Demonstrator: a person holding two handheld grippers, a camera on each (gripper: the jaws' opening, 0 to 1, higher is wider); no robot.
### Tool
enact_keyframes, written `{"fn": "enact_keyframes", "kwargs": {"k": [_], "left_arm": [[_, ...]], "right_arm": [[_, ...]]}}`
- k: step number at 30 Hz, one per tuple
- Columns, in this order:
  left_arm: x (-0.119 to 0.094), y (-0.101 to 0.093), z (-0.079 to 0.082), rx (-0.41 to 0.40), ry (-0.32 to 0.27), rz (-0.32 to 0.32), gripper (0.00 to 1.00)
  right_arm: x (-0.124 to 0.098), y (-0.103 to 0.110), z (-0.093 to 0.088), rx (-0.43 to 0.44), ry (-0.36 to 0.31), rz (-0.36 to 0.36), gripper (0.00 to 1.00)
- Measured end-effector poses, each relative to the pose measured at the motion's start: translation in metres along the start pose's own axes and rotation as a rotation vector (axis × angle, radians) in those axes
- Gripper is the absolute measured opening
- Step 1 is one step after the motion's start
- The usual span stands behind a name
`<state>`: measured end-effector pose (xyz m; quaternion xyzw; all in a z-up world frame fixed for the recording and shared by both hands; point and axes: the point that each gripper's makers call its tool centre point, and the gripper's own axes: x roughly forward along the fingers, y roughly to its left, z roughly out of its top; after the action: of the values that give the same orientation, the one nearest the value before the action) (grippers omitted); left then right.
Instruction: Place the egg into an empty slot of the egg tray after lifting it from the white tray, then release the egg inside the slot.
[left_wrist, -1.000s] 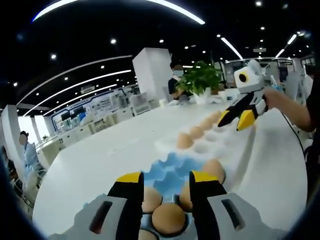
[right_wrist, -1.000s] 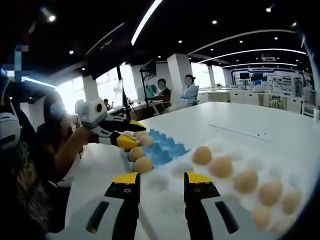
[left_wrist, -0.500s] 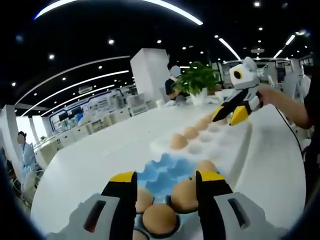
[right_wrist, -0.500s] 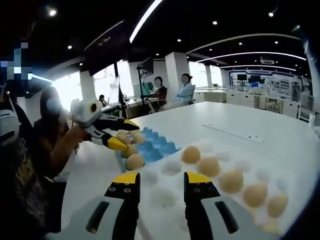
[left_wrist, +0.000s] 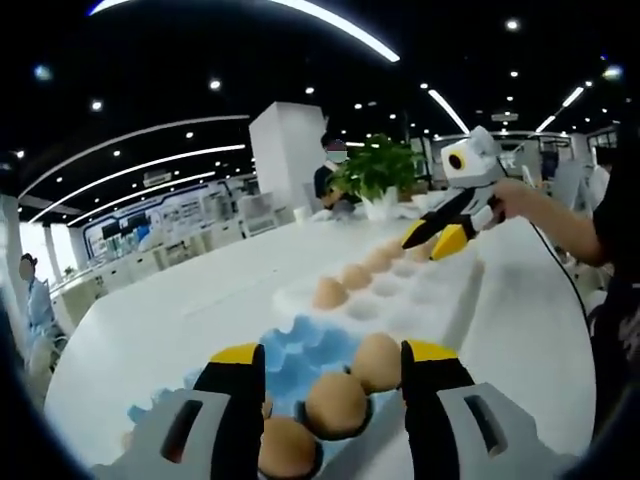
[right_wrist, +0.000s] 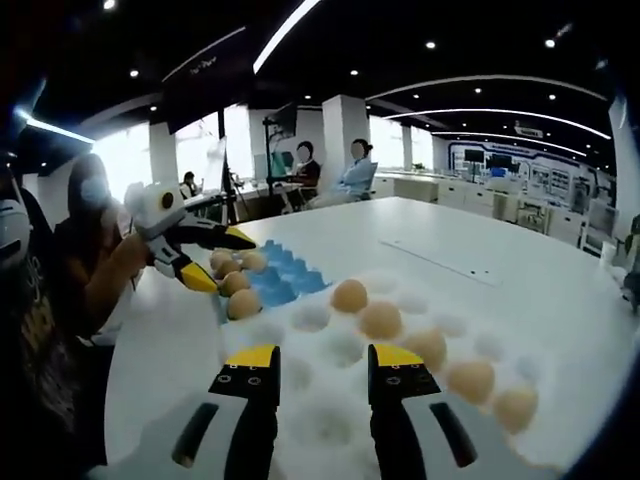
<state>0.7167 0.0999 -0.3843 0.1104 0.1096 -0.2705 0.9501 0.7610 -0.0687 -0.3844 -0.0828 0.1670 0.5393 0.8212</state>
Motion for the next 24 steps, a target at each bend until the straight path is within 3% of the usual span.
{"fn": "enact_keyframes", "kwargs": {"k": [20,21,24], "left_arm": [[0.000,-0.011,-0.004,-0.019,0.008,-0.042,0.57],[0.000,-0.012,-0.004,-0.020,0.008,-0.043,0.57],[0.000,-0.012,-0.005,-0.023,0.005,-0.047,0.57]], "right_arm": [[-0.025,-0.043,-0.018,-0.065,0.095,-0.130,0.36],[-0.028,-0.050,-0.022,-0.093,0.125,-0.171,0.36],[-0.030,-0.053,-0.025,-0.105,0.143,-0.182,0.36]]}}
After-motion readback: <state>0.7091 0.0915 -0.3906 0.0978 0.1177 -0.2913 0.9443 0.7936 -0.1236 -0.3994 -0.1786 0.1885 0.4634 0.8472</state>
